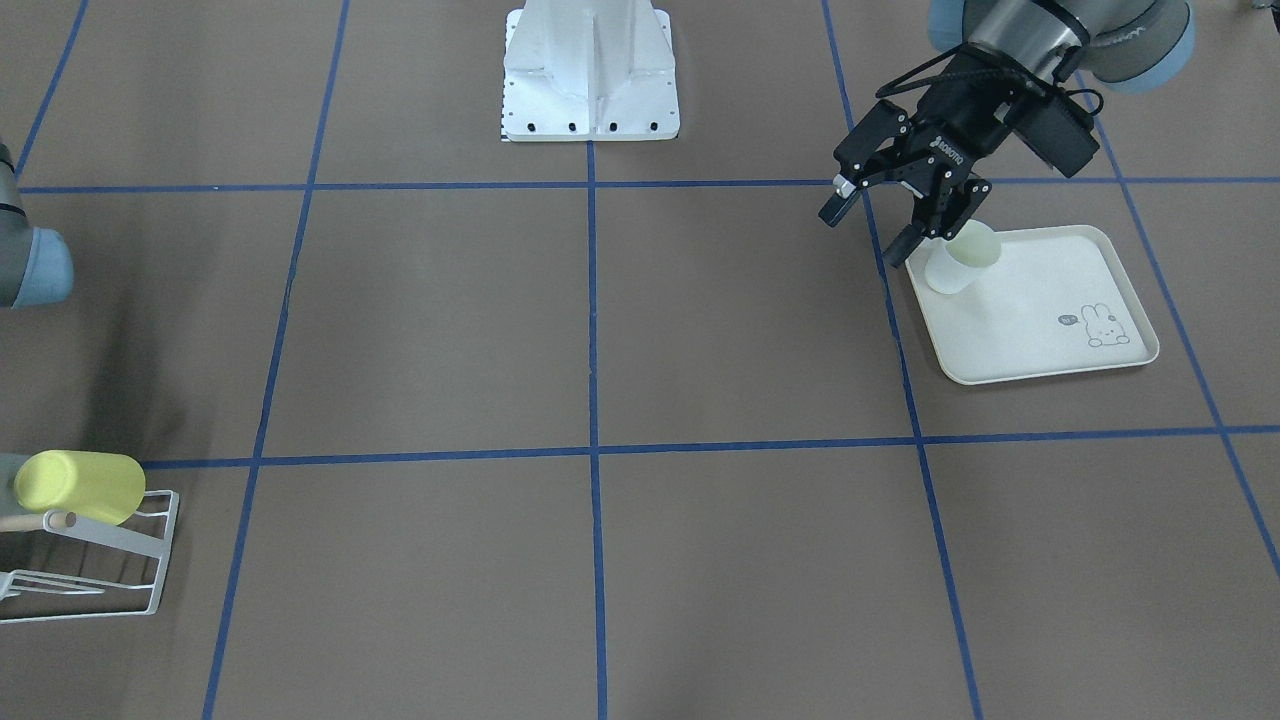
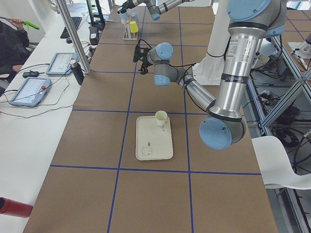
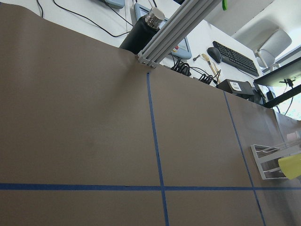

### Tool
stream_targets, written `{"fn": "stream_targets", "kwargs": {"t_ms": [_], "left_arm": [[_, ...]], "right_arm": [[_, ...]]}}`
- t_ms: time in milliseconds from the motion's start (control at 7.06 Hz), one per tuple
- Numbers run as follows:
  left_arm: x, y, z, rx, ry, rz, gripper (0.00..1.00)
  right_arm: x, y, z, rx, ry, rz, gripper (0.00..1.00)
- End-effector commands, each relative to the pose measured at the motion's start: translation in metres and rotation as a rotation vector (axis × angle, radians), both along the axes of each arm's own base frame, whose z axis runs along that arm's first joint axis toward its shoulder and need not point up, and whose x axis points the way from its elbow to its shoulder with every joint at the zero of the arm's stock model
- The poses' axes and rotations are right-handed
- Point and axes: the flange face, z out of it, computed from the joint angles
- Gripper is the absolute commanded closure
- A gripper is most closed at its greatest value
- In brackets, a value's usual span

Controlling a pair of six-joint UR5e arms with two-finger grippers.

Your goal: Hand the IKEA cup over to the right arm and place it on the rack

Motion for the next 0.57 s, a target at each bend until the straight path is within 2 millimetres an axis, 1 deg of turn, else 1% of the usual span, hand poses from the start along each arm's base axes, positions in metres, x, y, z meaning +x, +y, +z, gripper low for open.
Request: {"fn": "stream_targets", "kwargs": {"t_ms": [0,425], "left_arm": [[0.0008,-0.0008,0.0020,-0.003,-0.002,0.001,0.00],[0.0029,-0.0031,0.0062,-0.008,-0.008,0.001,0.00]], "right_arm": [[-0.0010,-0.0038,-0.0061,0.016,0.012,0.036,1.00],[-0.0093,-0.0036,-0.0093,0.023,0.014,0.046,1.00]]}}
